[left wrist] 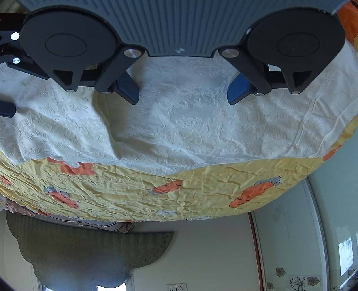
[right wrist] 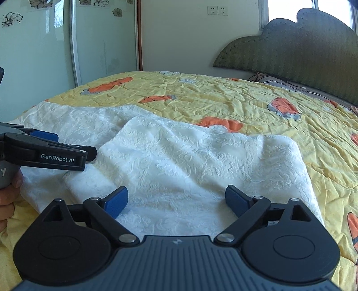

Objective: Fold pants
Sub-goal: 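Move both open grippers to the end of the folded trousers, then grasp the trouser end with the right gripper while the left gripper grasps beside it, then lift the trouser end with both grippers and fold it over the stack, then open both grippers and release the folded trousers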

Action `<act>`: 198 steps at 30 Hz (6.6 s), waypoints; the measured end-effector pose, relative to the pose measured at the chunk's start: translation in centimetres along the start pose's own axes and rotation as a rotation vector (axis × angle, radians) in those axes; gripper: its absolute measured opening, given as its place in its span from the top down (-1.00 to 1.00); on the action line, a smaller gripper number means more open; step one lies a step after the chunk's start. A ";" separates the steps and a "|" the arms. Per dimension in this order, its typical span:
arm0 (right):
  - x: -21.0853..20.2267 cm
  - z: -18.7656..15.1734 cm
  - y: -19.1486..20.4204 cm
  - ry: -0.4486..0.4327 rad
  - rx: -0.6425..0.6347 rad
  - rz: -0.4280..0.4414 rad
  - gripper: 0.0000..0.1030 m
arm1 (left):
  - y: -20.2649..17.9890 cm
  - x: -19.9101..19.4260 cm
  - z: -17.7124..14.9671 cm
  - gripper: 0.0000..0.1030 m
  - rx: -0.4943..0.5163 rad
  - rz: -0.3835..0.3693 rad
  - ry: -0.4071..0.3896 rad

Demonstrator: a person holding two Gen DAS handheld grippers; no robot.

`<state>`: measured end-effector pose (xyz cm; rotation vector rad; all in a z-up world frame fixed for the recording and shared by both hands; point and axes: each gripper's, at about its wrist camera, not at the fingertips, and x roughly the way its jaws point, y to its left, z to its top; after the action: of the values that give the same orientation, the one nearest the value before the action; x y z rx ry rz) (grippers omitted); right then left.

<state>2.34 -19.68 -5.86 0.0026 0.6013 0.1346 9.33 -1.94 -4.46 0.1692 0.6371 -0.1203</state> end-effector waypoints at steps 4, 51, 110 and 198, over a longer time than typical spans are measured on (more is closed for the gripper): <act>0.0 0.0 -0.1 0.003 0.003 -0.009 -0.93 | -0.1 -0.1 -0.5 -0.81 -0.009 0.015 -0.025; -2.5 2.4 20.7 -0.300 -0.688 0.238 -0.75 | 19.1 -8.3 -0.6 -0.79 -0.444 0.163 0.034; -0.3 11.6 9.2 -0.236 0.130 0.547 0.43 | 8.2 -12.0 6.8 0.75 -0.304 -0.189 -0.251; -10.8 -4.7 -12.4 -0.097 0.695 0.145 0.58 | 0.0 -9.3 -5.0 0.07 0.518 -0.376 -0.108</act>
<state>-7.59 -33.55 -4.13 0.7230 0.5262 0.0600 -0.97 -0.43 -2.84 0.5378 0.5136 -0.6555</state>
